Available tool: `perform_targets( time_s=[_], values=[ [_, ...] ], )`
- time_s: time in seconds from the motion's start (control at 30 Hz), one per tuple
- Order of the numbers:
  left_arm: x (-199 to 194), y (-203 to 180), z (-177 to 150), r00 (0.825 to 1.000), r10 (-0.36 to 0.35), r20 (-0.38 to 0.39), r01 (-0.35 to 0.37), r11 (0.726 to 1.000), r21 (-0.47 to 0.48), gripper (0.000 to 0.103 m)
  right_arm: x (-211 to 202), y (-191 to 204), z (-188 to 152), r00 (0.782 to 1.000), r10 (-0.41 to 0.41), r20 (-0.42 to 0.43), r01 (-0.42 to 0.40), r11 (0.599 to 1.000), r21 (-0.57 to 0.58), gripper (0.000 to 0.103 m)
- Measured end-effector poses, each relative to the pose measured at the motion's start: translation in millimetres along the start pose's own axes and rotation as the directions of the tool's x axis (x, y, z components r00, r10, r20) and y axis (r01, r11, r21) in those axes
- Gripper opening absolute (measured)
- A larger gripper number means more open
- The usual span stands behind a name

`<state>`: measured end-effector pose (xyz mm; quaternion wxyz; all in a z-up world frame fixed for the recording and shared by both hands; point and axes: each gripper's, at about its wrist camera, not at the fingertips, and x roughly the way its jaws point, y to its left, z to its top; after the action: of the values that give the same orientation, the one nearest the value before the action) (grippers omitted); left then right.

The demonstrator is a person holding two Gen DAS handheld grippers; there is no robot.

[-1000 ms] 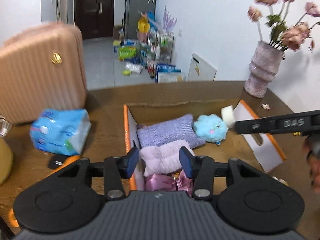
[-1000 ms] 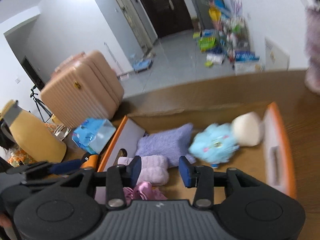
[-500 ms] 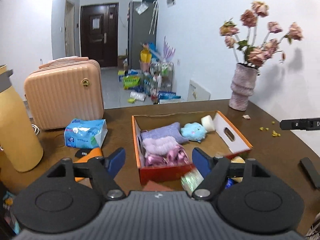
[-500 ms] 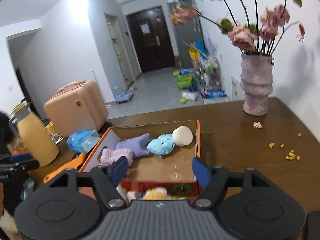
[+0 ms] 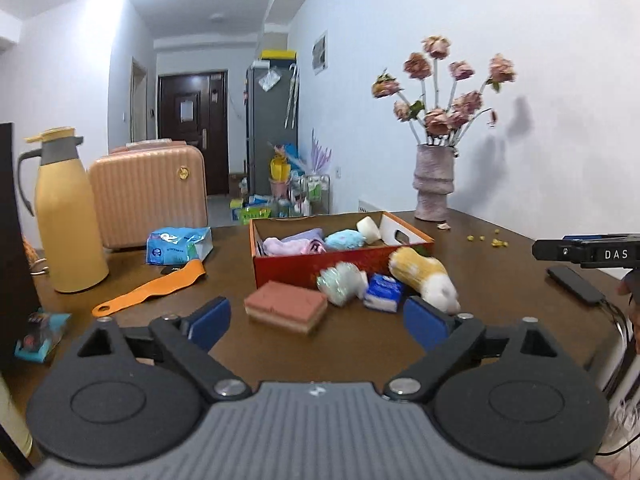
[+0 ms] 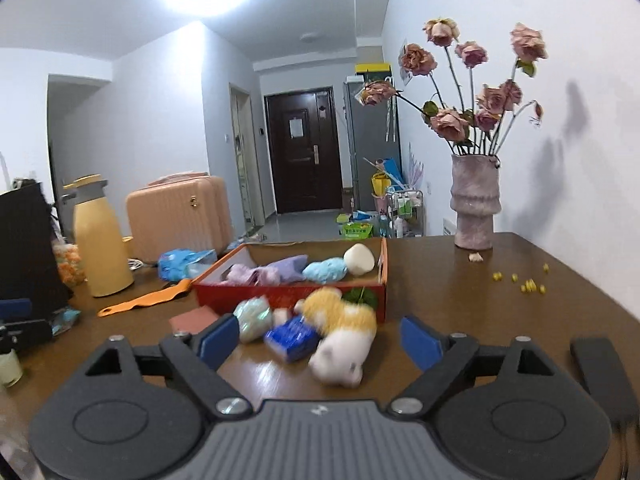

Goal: Organize soft objects
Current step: 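Move both tools back toward the plush toys on the table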

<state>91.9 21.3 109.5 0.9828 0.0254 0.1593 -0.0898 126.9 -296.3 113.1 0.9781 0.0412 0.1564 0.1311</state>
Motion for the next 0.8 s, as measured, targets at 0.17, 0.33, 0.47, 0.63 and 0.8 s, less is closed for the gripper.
perform_targets(
  time_s=[0.17,0.33,0.47,0.63,0.8],
  values=[
    [-44,-13,-47,0.999,0.002,-0.033,-0.002,1.000,-0.022,0.097,-56,22,-67,0.999,-0.040,-0.010,0.040,0.999,0.001,0.091],
    [-41,-22,-58,0.997,-0.027,-0.078,0.030,0.999,0.038,0.097,-66,30,-92,0.997,0.021,-0.071,-0.019,0.999,0.028,0.092],
    [-28,-23,-61,0.994,-0.027,-0.104,0.028,1.000,0.011,0.097,-55,33,-93,0.997,-0.043,-0.066,0.046,0.998,0.036,0.092],
    [-6,-24,-74,0.987,-0.041,-0.157,0.046,0.999,0.023,0.097,-37,36,-116,0.993,-0.013,-0.119,0.016,1.000,0.025,0.091],
    [36,-15,-75,0.978,-0.033,-0.204,0.031,0.999,-0.014,0.097,-5,25,-120,0.989,-0.019,-0.147,0.029,0.997,0.066,0.090]
  ],
)
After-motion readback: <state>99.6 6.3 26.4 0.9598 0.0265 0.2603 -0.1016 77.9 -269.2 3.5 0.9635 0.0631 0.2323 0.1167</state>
